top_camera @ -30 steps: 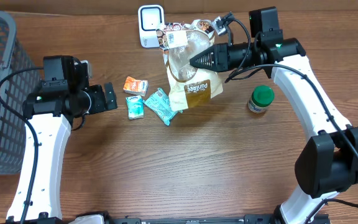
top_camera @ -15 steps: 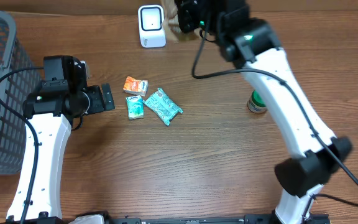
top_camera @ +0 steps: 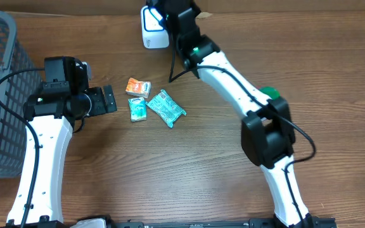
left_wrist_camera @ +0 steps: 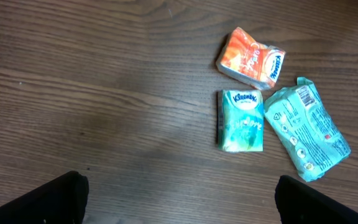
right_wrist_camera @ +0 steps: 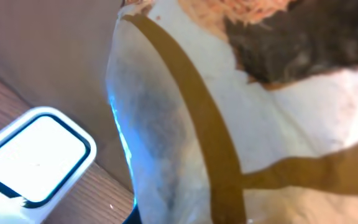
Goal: Scan the item barcode
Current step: 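Hold the snack bag in front of the scanner window, then carry the snack bag right and place it beside the jar, then move the right gripper to the teal wet-wipe packet and grasp it, then lift the teal packet and carry it toward the scanner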
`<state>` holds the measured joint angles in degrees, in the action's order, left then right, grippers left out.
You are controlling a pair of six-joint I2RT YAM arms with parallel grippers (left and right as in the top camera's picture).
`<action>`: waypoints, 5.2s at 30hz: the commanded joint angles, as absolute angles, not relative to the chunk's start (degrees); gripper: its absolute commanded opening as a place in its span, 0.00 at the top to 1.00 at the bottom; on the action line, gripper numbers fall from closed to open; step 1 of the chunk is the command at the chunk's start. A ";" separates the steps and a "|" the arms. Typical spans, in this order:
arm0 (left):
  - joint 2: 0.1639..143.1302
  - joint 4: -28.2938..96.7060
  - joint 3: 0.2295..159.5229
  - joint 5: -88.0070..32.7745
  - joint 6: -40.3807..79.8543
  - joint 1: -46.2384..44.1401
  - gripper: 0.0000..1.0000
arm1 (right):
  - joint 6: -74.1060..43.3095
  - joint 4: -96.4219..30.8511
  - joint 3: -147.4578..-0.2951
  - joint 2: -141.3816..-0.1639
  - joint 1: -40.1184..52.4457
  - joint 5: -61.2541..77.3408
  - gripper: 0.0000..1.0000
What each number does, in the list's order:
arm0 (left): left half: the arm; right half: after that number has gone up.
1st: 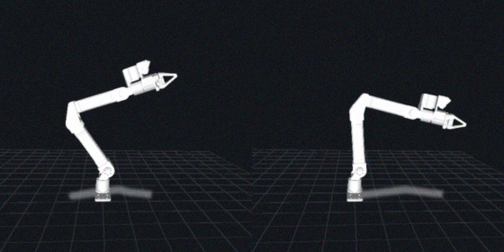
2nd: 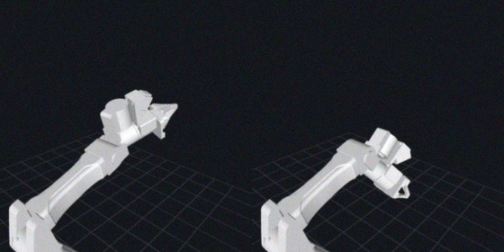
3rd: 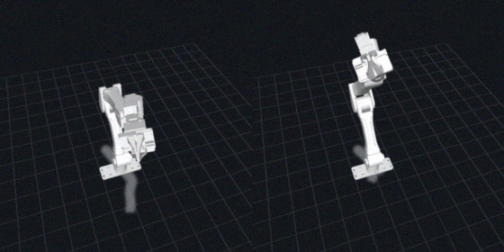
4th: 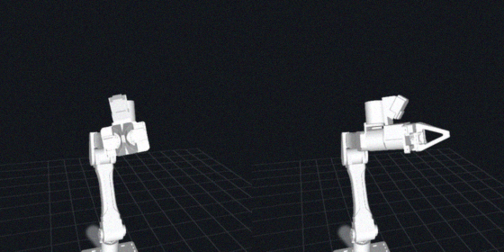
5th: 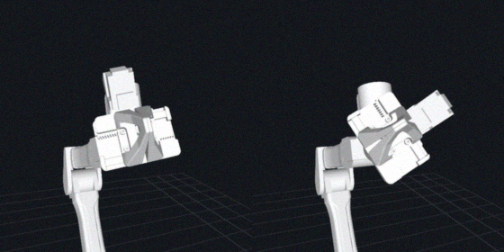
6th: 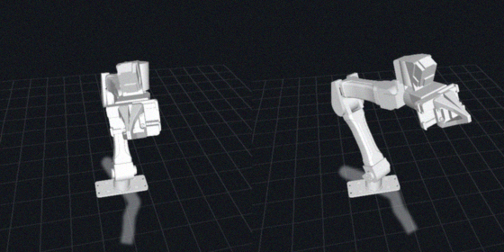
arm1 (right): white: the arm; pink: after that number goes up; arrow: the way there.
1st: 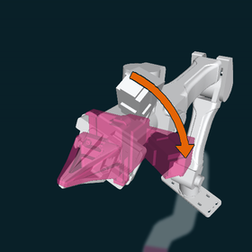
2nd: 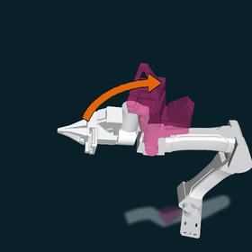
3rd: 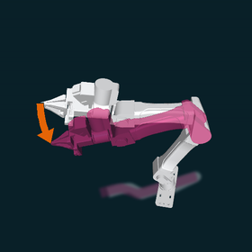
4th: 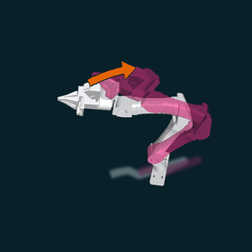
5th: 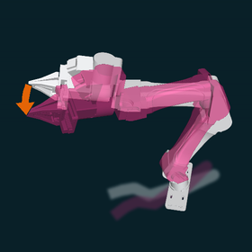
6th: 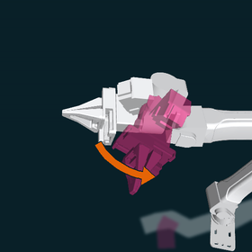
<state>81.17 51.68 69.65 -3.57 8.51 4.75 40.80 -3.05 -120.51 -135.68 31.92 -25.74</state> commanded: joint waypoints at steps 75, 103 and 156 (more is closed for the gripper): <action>81.65 51.64 69.91 -2.96 7.27 4.89 0.00 | -10.50 -61.10 -81.32 -107.07 5.67 -21.43 0.96; 81.62 58.96 69.91 19.40 0.32 4.89 0.00 | -18.83 -54.87 -92.62 -107.50 10.72 28.38 0.00; 81.62 58.24 69.91 -14.83 -12.23 4.82 0.01 | -32.36 -8.62 -70.17 -118.89 26.11 35.38 0.96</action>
<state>81.45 58.30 69.65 -13.96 -10.96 4.75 -38.09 -6.37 -69.01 -119.07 30.35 25.39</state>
